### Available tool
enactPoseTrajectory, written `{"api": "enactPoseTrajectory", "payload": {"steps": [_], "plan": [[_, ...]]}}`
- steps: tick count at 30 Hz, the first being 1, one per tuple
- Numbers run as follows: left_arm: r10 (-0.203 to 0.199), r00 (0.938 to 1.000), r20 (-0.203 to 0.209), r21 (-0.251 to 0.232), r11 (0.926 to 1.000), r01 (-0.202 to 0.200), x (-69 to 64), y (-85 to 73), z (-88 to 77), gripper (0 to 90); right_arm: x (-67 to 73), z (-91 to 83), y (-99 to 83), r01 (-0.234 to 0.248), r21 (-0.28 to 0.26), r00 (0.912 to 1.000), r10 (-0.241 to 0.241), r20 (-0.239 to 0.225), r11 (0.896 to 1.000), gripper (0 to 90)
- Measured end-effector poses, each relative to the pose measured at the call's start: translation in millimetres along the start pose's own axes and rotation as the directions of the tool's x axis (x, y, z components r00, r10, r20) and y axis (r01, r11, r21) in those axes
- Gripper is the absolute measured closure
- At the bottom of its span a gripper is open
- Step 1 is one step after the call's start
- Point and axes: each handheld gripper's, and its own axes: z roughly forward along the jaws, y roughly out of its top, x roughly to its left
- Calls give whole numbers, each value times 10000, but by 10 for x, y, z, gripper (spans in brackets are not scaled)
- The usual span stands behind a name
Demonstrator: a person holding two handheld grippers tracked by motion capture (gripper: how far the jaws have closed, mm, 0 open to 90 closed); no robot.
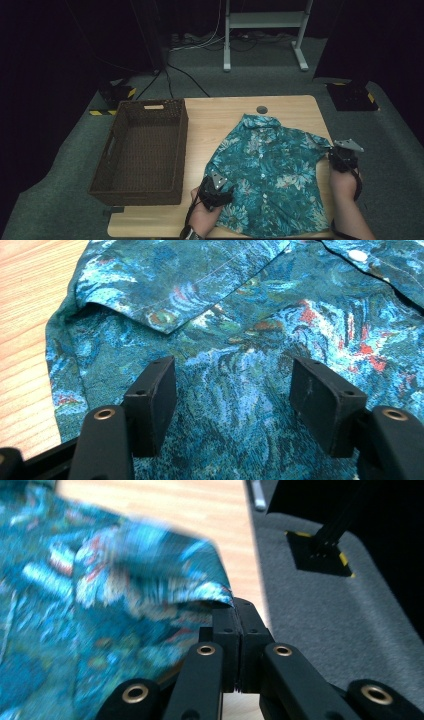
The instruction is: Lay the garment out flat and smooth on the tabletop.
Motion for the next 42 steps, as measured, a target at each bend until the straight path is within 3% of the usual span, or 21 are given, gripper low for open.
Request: {"api": "enactPoseTrajectory", "payload": {"steps": [4, 8, 13, 18, 31, 34, 36, 42], "plan": [[31, 10000, 13, 9, 10000, -31, 0, 0, -1, 359, -65, -62, 135, 71, -282, 9999, -68, 116, 9996, 880], [19, 10000, 14, -1, 10000, -19, 0, 0, -1, 359, -120, -120, 262, 82, -533, 9994, -63, 350, 9985, 800], [22, 10000, 13, -2, 10000, -22, 0, 0, -1, 359, -120, -140, 261, 163, -523, 9993, -145, 359, 9985, 766], [18, 10000, 13, -2, 10000, -18, 0, 0, -1, 358, -42, -154, 150, 149, -356, 9999, -146, 81, 9993, 728], [22, 10000, 12, 3, 10000, -22, -1, 0, -1, 358, 318, -387, -187, 397, -365, 9916, -439, -1218, 9985, 621], [19, 10000, 14, 3, 10000, -19, -2, 0, -1, 358, 348, -414, -212, 401, -347, 9900, -444, -1337, 9986, 613], [15, 10000, 12, -4, 10000, -15, -2, 0, 0, 358, 403, -465, -258, 440, -316, 9868, -484, -1547, 9985, 592], [23, 10000, 9, -5, 10000, -23, -2, 0, 0, 358, 639, -735, -400, 766, -251, 9651, -804, -2493, 9968, 486]]}}
